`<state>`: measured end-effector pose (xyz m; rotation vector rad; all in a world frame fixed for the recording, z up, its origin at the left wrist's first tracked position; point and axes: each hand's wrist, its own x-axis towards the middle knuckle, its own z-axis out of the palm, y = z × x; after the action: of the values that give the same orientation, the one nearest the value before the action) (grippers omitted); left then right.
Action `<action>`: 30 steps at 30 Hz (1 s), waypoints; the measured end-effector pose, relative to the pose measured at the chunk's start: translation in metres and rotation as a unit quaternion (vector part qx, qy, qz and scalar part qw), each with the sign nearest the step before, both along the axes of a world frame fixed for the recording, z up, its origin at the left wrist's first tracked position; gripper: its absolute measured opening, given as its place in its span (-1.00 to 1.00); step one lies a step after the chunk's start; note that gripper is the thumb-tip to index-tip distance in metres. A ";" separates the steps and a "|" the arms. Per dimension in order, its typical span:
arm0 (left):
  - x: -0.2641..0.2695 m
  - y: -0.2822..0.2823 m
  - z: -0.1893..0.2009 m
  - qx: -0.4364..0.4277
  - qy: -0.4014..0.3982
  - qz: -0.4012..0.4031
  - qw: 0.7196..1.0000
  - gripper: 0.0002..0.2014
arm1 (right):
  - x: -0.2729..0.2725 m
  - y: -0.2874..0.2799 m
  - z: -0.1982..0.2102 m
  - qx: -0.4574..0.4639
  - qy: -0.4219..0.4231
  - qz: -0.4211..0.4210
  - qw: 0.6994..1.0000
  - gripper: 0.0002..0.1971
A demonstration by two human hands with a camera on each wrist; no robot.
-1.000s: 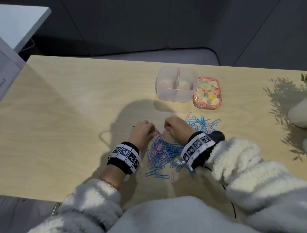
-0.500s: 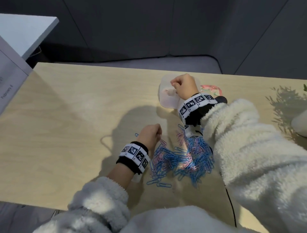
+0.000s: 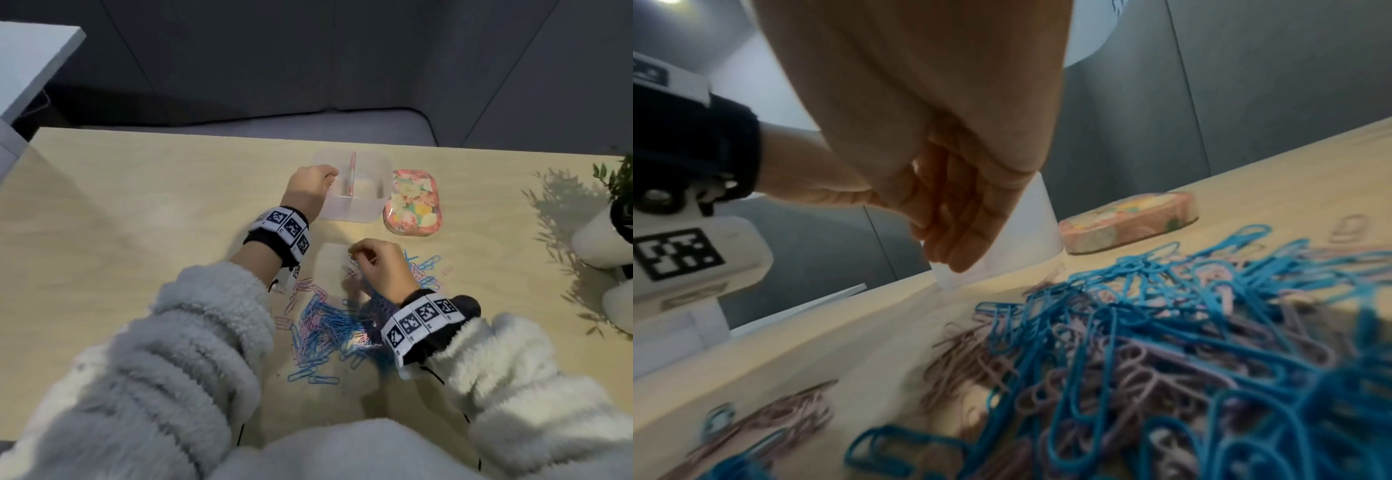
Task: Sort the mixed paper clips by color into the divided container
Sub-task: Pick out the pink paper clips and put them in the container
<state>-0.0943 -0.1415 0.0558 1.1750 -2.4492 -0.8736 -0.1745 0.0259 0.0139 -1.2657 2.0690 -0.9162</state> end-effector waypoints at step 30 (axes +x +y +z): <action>0.153 0.116 -0.068 0.091 -0.064 0.057 0.992 -0.87 | 0.060 -0.025 -0.022 0.107 0.165 0.240 0.951 -0.65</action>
<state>0.0591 -0.0250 -0.0122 1.4614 -2.4131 -1.0351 -0.1141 0.0012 -0.0081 -1.7813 1.8896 -0.2674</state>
